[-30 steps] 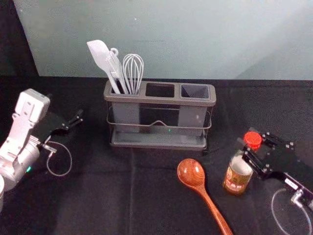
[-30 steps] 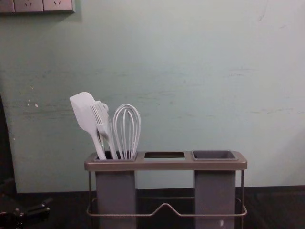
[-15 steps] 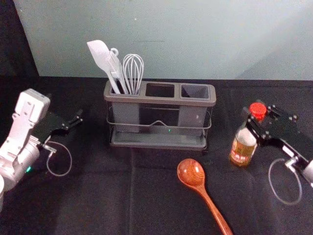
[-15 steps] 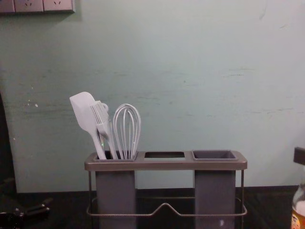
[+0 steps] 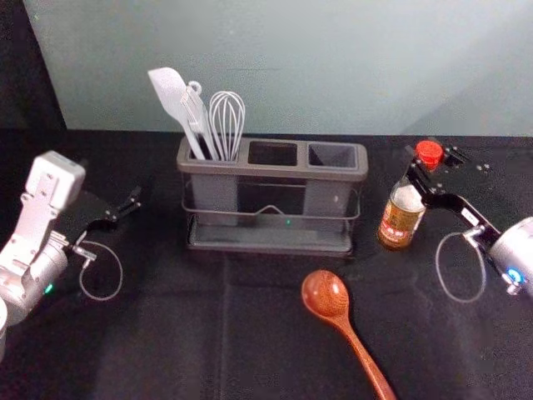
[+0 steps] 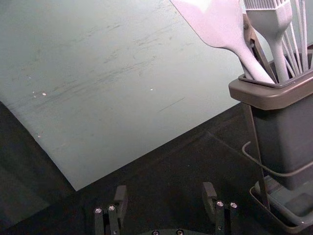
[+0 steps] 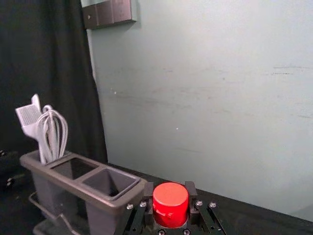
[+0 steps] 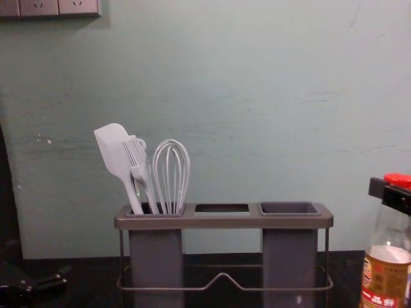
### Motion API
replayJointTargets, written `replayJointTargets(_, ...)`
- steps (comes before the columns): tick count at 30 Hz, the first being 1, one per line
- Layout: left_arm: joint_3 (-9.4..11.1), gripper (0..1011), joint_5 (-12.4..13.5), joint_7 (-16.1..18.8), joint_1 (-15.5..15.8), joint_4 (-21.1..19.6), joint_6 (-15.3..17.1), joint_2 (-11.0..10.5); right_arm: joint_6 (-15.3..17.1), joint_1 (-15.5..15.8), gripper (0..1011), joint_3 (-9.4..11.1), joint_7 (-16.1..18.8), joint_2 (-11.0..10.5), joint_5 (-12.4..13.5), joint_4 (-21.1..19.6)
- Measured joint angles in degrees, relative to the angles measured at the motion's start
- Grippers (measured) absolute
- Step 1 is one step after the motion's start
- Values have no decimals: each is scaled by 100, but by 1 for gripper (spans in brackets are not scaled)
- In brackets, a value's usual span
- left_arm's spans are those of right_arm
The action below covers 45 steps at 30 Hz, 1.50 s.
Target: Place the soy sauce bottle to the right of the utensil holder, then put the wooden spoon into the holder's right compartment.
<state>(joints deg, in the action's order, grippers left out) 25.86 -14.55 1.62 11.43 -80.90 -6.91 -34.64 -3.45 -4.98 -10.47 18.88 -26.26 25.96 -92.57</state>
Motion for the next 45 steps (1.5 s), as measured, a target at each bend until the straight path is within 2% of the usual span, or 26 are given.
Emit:
replayJointTargets(9, 0, 1005, 0, 0, 0, 0, 0, 0, -109, -319, 382, -42, 5, 407, -100, 479)
replayJointTargets(27, 0, 1005, 0, 0, 0, 0, 0, 0, -255, -586, 382, -64, 124, 734, -176, 1082)
replayJointTargets(30, 0, 1005, 0, 0, 0, 0, 0, 0, -289, -599, 420, -62, 142, 750, -189, 1120)
replayJointTargets(31, 0, 1005, 0, 0, 0, 0, 0, 0, -299, -602, 488, -61, 142, 763, -200, 1132)
replayJointTargets(35, 0, 1005, 0, 0, 0, 0, 0, 0, -302, -603, 593, -48, 139, 787, -208, 1134)
replayJointTargets(41, 0, 1005, 0, 0, 0, 0, 0, 0, -317, -515, 789, 83, 104, 758, -176, 811)
replayJointTargets(42, 0, 1005, 0, 0, 0, 0, 0, 0, -317, -498, 846, 100, 101, 746, -170, 755)
replayJointTargets(45, 0, 1005, 0, 0, 0, 0, 0, 0, -313, -419, 895, 149, 66, 674, -199, 504)
